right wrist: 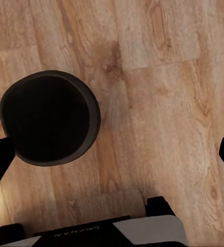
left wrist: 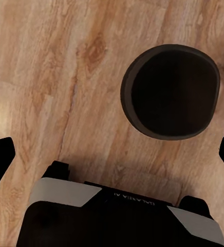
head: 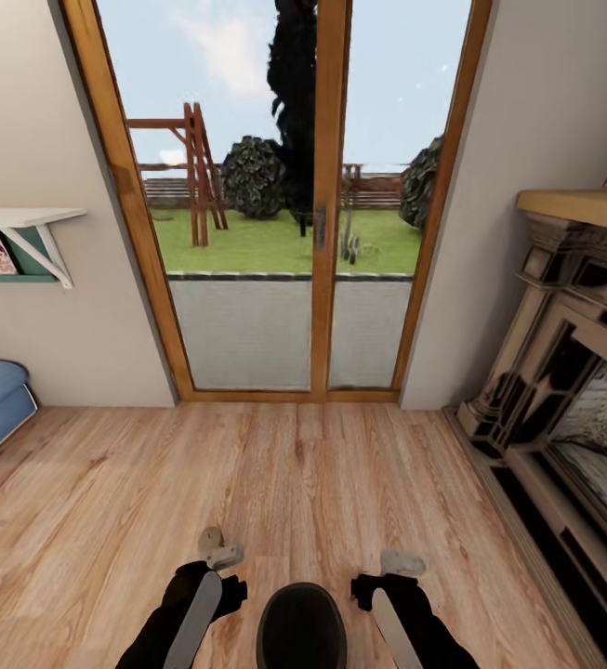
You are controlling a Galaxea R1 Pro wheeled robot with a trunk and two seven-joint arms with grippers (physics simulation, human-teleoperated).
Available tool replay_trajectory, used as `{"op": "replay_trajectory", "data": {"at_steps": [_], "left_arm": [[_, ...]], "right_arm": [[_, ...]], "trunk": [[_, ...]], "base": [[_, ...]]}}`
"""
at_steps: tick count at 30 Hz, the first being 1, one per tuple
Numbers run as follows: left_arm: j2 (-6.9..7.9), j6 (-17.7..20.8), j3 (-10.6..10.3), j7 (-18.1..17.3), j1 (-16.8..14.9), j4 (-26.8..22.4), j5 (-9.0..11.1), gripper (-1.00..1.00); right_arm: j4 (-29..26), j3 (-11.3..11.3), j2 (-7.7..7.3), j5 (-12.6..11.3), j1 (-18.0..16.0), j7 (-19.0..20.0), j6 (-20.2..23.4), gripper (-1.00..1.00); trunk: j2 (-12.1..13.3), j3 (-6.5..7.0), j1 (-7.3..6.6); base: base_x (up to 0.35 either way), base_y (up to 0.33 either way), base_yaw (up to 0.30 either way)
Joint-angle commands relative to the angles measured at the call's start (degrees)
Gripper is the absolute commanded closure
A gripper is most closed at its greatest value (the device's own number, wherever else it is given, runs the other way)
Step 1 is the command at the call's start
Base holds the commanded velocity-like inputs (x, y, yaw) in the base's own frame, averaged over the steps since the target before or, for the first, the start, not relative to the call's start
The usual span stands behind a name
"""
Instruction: Place each of the two pumpkins and all three candles from the living room inside a cabinet in the living room (use any cabinet), then make sure every cabinet is closed, and position the cauldron so it is next to a table in the living room.
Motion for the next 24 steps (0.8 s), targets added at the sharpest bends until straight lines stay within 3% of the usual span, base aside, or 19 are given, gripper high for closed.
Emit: {"op": "replay_trajectory", "data": {"at_steps": [1, 8, 24], "left_arm": [[-0.14, 0.3, -0.1, 0.6, -0.4, -0.1, 0.6, -1.0], [-1.14, 1.1, 0.0, 0.6, -1.2, -0.1, 0.5, -1.0], [-1.11, 2.5, 0.0, 0.6, -1.3, -0.5, 0.4, -1.0]], "right_arm": [[1.3, 0.1, 0.17, -0.6, -0.7, -0.5, 0.2, -1.0], [2.8, -0.2, -0.03, -0.6, -1.4, -0.5, 0.5, -1.0], [2.8, -0.2, 0.07, -0.6, -1.4, -0.5, 0.6, -1.0]], "trunk": [[-0.5, -0.26, 0.23], [-3.3, -1.51, 1.77], [-9.7, -4.38, 5.28]], "base": [[0.0, 0.0, 0.0], [0.0, 0.0, 0.0], [0.0, 0.0, 0.0]]}}
